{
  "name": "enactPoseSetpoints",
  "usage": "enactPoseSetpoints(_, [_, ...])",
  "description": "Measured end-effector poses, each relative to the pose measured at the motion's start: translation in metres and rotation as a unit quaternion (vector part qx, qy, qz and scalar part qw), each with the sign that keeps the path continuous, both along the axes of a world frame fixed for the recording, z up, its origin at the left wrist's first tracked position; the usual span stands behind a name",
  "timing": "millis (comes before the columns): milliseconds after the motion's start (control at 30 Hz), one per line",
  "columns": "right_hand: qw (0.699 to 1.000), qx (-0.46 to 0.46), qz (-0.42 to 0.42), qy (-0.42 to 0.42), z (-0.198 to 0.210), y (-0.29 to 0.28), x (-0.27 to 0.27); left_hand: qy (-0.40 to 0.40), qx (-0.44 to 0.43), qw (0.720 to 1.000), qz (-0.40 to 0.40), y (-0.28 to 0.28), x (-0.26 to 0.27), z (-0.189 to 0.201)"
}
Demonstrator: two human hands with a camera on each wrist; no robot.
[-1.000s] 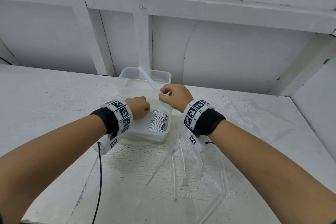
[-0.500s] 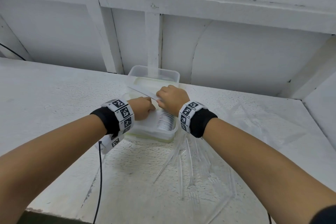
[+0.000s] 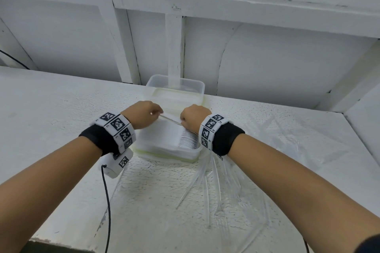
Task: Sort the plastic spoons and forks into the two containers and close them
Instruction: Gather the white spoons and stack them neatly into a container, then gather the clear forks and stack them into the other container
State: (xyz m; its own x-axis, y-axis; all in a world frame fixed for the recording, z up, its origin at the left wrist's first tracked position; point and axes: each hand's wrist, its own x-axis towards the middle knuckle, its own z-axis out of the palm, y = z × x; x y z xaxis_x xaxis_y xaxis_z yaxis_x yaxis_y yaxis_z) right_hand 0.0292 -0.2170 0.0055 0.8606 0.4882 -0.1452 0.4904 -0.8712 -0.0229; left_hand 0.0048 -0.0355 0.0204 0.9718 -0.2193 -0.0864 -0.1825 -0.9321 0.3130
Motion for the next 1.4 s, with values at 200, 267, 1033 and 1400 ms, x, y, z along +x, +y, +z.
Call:
enactPoseSetpoints(200, [0.999,0.024,-0.014,0.034,-0.007,-0.001,0.001,0.015,-0.066,0.984,0.166,0.030,0.002,-0.012])
enactPoseSetpoints(267, [0.998,0.046,-0.011,0.038,-0.008,-0.003,0.002,0.046,-0.069,0.983,0.167,0.032,0.001,-0.017])
enactPoseSetpoints(1033, [0.980,0.199,-0.003,0.025,0.032,-0.045,-0.032,-0.025,-0.101,0.983,0.151,0.012,-0.024,-0.002])
enactPoseSetpoints(1400, [0.938,0.319,-0.100,0.086,0.007,-0.162,-0.152,-0.043,-0.220,0.973,-0.055,-0.089,-0.129,-0.015])
